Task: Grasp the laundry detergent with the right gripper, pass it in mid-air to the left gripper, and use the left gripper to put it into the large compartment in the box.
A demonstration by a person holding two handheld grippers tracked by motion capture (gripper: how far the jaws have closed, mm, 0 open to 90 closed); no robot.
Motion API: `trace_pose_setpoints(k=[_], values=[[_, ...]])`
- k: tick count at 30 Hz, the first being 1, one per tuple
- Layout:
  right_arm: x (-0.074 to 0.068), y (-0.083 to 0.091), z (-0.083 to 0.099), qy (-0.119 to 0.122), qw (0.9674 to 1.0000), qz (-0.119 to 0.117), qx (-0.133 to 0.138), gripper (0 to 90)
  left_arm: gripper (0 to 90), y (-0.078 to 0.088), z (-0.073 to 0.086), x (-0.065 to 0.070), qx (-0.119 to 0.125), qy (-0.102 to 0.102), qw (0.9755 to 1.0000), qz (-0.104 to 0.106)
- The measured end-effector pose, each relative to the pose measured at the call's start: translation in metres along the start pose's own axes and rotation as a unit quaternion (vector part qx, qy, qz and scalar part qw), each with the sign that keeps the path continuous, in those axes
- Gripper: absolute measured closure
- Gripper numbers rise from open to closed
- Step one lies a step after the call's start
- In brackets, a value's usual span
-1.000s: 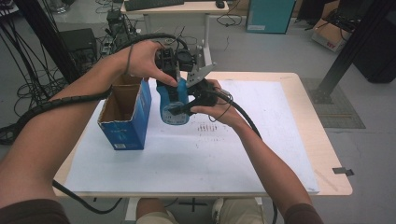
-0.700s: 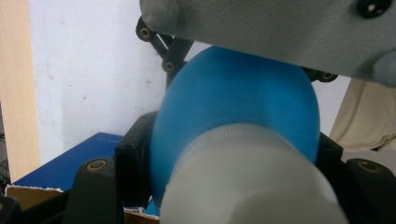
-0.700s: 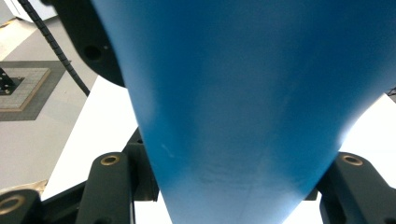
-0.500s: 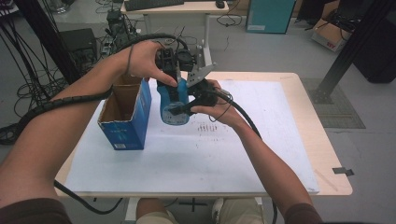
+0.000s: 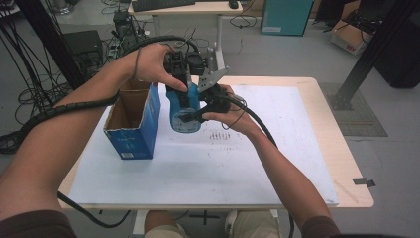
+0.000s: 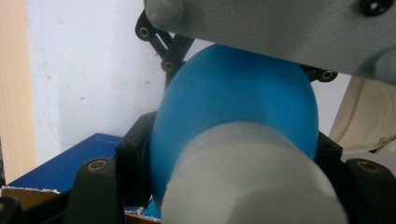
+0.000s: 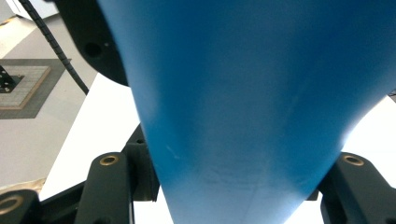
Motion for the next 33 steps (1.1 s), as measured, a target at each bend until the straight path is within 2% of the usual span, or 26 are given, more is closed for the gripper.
trace_pose_setpoints(k=[5, 6, 11, 15, 16, 17, 19, 20, 22, 33], values=[[0.0003, -0.0003, -0.0003, 0.001, 1.0, -0.001, 0.001, 41.4, 35.8, 0.001, 0.0003, -0.0005, -0.004, 0.0, 1.0, 0.004], [0.0004, 0.0, -0.0003, 0.001, 1.0, -0.001, 0.002, 41.3, 35.8, 0.0004, 0.0, 0.0007, 0.002, 0.01, 0.9999, 0.004], [0.0001, 0.0008, 0.0001, 0.001, 1.0, 0.0, 0.002, 41.3, 35.8, 0.0, -0.0005, 0.0001, 0.004, 0.007, 1.0, 0.0], [0.0005, 0.0012, 0.0009, 0.001, 1.0, 0.0, 0.002, 41.1, 35.9, -0.0001, -0.0014, 0.0, 0.002, 0.009, 0.9999, 0.006], [0.003, 0.0022, 0.0009, 0.018, 0.9998, 0.003, 0.002, 41.1, 35.9, -0.0002, -0.0014, -0.0001, 0.002, 0.009, 0.9999, 0.006], [0.0032, 0.0022, 0.0009, 0.019, 0.9998, 0.003, 0.003, 41.0, 35.9, 0.0, -0.0015, -0.0003, 0.001, 0.01, 0.9999, 0.007], [0.0031, 0.0025, 0.0009, 0.017, 0.9998, 0.004, 0.002, 41.0, 35.9, 0.0002, -0.0013, -0.0003, 0.001, 0.009, 0.9999, 0.007], [0.0008, 0.0015, 0.001, 0.001, 1.0, -0.001, 0.004, 41.0, 35.9, 0.0009, -0.0012, -0.0009, -0.001, 0.007, 1.0, 0.006], [0.0021, 0.0015, 0.0003, 0.009, 0.9999, 0.002, 0.008, 40.9, 35.9, 0.0011, -0.0003, -0.0012, 0.001, 0.01, 0.9999, 0.006], [0.0014, 0.0016, 0.0013, 0.001, 1.0, -0.002, 0.007, 40.5, 36.0, 0.0001, -0.0008, -0.0008, 0.001, 0.012, 0.9999, 0.007]])
Point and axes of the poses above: each handheld gripper's, and its own axes: y roughly backward along the jaws, z roughly out of its underside, x roughly to its right, the point moved 3 cm from there along -y, roughly forward along the jaws, and after that the axes turned 11 degrees about -z, right-handed, at the moved point
